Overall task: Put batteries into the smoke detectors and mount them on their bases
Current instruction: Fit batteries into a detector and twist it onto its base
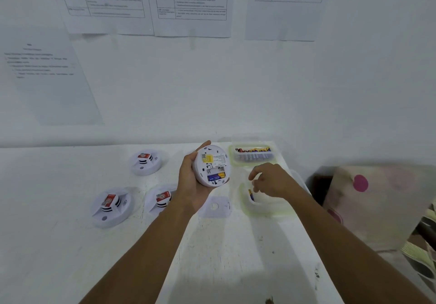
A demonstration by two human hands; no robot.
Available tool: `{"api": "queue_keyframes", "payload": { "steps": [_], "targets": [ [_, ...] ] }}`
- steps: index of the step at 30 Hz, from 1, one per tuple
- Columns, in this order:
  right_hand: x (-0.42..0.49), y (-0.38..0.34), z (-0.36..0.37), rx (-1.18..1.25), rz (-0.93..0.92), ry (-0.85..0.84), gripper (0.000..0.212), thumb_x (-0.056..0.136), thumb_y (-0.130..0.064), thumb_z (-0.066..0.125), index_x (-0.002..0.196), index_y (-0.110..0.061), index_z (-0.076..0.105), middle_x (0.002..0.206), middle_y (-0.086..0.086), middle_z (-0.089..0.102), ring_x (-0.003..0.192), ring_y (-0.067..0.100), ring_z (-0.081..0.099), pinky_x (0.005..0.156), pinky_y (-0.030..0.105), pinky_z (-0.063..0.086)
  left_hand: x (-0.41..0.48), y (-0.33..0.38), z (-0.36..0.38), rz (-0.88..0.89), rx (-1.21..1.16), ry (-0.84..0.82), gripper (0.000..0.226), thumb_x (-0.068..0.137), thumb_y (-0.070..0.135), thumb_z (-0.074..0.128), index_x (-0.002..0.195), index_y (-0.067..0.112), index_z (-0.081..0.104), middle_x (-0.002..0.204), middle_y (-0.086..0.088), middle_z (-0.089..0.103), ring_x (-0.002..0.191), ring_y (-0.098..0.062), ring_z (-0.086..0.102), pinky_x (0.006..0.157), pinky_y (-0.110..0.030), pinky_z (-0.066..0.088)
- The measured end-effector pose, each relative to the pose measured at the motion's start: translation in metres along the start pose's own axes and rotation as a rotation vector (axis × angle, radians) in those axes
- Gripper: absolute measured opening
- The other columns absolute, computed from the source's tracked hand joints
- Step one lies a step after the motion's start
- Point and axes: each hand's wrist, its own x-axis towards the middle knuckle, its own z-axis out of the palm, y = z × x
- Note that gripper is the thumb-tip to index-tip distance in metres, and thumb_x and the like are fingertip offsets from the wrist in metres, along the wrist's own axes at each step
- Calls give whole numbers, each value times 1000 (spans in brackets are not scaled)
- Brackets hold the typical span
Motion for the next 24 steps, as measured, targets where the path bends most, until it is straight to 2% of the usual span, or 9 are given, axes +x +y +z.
{"api": "queue_keyframes", "payload": {
  "steps": [3,6,7,9,11,13,16,20,24],
  "targets": [
    [-14,-20,-6,126,-142,101,14,89,-12,61,88,-25,65,78,-1,73,65,4,64,64,22,50,1,-2,4,-2,0,8,48,99,49,37,135,24,57,137,-11,59,121,-35,55,97,-56,45],
    [-29,-42,3,331,-221,159,13,88,-9,64,87,-19,71,77,-7,70,65,6,63,64,18,52,2,-5,13,35,13,12,47,101,48,36,137,24,56,133,-10,61,119,-32,57,103,-56,42],
    [-33,-47,9,379,-205,185,13,87,-9,66,85,-20,72,77,-8,70,65,7,64,64,18,53,2,-6,16,52,17,14,47,102,46,35,137,23,55,132,-10,61,116,-30,58,103,-53,42],
    [-36,-52,21,487,-134,245,14,86,-10,66,82,-21,73,79,-6,71,69,13,68,71,28,58,1,-7,22,81,31,12,45,103,42,34,138,21,53,129,-10,62,111,-28,60,97,-47,46],
    [-36,-55,29,580,-59,299,15,86,-9,65,82,-19,74,81,-4,72,73,18,70,76,37,60,1,-9,25,107,56,12,45,103,39,34,139,20,51,131,-10,60,111,-27,59,91,-44,48],
    [-36,-60,34,661,3,333,14,87,-9,64,82,-17,74,81,-3,73,76,17,70,78,41,60,2,-11,26,136,88,16,44,103,37,34,140,19,50,133,-10,59,113,-27,59,87,-41,51],
    [-36,-67,39,766,66,342,15,87,-10,64,80,-21,71,84,-5,73,82,15,70,81,39,60,3,-12,26,169,113,33,44,103,37,33,140,19,49,134,-10,59,112,-25,60,81,-38,54],
    [-34,-70,40,825,112,294,10,88,-13,64,82,-17,71,89,-3,73,89,12,68,79,32,58,1,-11,24,195,141,40,41,103,36,33,135,20,53,131,-9,61,110,-24,61,84,-38,55],
    [-38,-69,36,847,96,372,13,87,-18,69,74,-14,69,77,-5,69,75,6,62,68,25,51,-1,-8,26,193,133,31,39,102,37,35,134,23,54,124,-5,64,107,-23,63,78,-37,57]
  ]
}}
